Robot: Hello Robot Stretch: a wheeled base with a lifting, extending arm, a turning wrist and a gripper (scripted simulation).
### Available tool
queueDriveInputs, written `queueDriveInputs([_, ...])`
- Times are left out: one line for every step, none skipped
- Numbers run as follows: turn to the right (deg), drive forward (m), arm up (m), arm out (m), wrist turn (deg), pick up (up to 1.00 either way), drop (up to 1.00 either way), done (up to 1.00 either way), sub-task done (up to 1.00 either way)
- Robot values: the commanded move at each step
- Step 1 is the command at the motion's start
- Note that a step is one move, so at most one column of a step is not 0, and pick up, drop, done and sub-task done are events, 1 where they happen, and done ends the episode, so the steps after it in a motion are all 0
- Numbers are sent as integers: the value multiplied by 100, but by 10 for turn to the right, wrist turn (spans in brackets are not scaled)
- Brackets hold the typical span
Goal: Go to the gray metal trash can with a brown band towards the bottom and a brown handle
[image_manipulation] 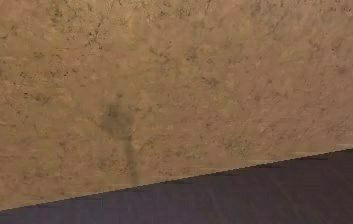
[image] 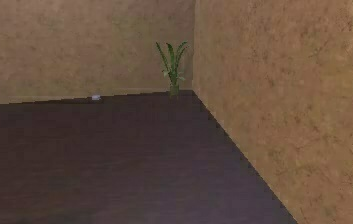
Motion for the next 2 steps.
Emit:
queueDriveInputs([-90,0,0,0,0,0,0,0,0])
queueDriveInputs([0,100,0,0,0,0,0,0,0])
